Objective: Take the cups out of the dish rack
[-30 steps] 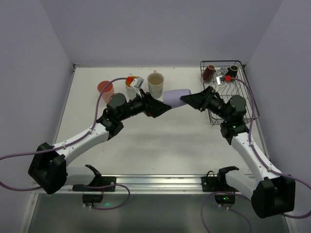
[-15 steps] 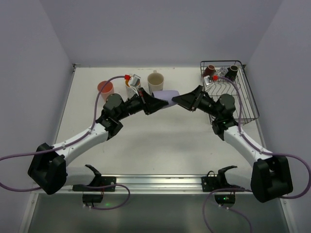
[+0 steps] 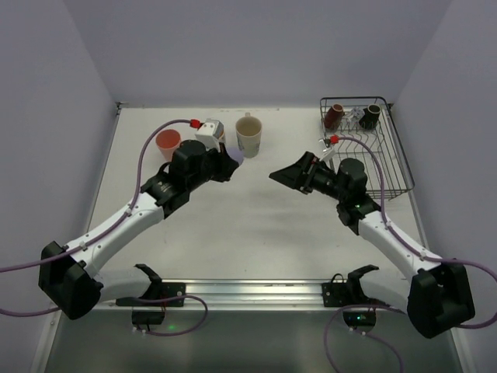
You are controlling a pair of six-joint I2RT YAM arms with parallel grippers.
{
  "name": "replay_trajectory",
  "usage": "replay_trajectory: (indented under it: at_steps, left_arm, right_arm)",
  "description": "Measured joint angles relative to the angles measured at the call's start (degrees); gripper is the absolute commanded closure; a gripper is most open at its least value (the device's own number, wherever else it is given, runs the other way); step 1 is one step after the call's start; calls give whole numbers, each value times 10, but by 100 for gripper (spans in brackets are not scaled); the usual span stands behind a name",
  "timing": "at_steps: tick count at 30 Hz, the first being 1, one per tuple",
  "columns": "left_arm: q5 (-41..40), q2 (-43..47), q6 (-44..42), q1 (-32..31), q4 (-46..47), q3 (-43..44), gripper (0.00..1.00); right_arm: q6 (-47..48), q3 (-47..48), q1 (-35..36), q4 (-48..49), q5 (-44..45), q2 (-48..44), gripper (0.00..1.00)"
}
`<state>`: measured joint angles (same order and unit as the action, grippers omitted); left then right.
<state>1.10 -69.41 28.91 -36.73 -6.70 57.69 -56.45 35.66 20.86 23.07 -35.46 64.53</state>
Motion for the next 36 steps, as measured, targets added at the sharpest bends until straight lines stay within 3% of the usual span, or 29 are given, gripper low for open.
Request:
replay_trajectory:
  at_steps: [7, 11, 18, 29, 36]
  left_arm:
    - [-86, -36, -56, 77, -167, 1, 100]
    - [-96, -87, -71, 128, -202, 2, 100]
    - [-99, -206, -92, 151, -244, 63, 100]
    - [-108, -273, -116, 168, -275, 113, 52]
    - [-122, -274, -124, 169, -287, 133, 36]
  right_arm:
    - [103, 0, 0, -122, 68, -70, 1]
    - [131, 0, 0, -155, 87, -85, 1]
    - [151, -6, 0, -164, 90, -100, 1]
    - [176, -7, 0, -191, 93, -123, 1]
    - [190, -7, 0, -210, 120, -133, 1]
